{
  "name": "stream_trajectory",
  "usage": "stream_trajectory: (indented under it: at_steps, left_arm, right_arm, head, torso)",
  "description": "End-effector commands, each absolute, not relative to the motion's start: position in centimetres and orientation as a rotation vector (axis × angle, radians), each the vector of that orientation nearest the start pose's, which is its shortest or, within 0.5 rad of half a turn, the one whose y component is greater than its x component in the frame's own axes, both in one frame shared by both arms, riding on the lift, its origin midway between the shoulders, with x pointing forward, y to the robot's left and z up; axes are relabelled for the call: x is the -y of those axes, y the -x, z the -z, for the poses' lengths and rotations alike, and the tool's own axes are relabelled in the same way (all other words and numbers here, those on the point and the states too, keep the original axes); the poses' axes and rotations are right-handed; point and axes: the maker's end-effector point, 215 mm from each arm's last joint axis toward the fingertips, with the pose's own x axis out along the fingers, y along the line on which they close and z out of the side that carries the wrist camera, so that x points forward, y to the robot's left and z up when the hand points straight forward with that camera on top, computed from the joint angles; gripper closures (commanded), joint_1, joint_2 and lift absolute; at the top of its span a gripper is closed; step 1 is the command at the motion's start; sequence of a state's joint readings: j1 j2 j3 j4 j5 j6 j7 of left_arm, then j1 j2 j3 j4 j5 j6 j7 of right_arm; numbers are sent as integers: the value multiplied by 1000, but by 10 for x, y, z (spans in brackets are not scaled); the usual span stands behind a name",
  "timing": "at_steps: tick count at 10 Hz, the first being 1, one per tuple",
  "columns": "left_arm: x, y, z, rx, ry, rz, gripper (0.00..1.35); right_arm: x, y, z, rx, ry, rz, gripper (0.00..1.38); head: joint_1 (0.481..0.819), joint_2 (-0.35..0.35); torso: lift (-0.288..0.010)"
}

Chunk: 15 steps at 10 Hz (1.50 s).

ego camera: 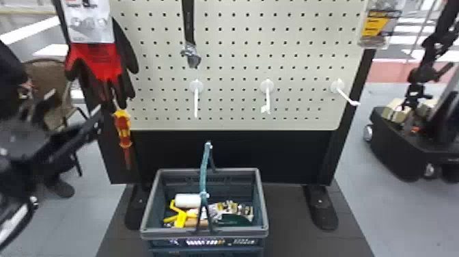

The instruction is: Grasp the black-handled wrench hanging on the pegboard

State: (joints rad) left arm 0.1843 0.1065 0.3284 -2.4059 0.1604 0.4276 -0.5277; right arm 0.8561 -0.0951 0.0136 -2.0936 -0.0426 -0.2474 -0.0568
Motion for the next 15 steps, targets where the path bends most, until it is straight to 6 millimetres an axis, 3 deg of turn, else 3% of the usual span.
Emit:
stream_trajectory:
  at_steps: [1,3,6,8,9,12,14,15]
  left_arm:
    - [-247,-495,71,265,-121,384,389]
    - [-227,-518,45,272,-110,455,387]
    - [-202,-560,42,245,-21,557,384]
    - [-177,-592,51,189,64,659,384]
    - [-163,-601,44,172,58,701,389]
    - [-119,-604,11,147,-7,818,389]
    - [-81,-596,11,107,75,959,389]
    - [-71,-598,7,86,57,995,389]
  right_arm:
    - [235,-330,372,-80,20,-12,99]
    - [234,-334,365,-69,27,-15,99]
    - [234,-336,360,-58,29,-19,99]
    - [234,-336,355,-53,28,-21,99]
    - [234,-335,353,-52,28,-21,99]
    - [237,-337,347,-46,39,-19,99]
    - [237,-336,350,-53,37,-17,99]
    - [238,-336,352,-58,36,-16,99]
  head:
    - [549,0]
    - [549,0]
    - [549,0]
    - [549,0]
    - [549,0]
    - [549,0]
    - [549,0]
    - [549,0]
  torso:
    - [-100]
    - [-100]
    - [-100]
    - [-100]
    - [-100]
    - [-100]
    - [-100]
    - [-100]
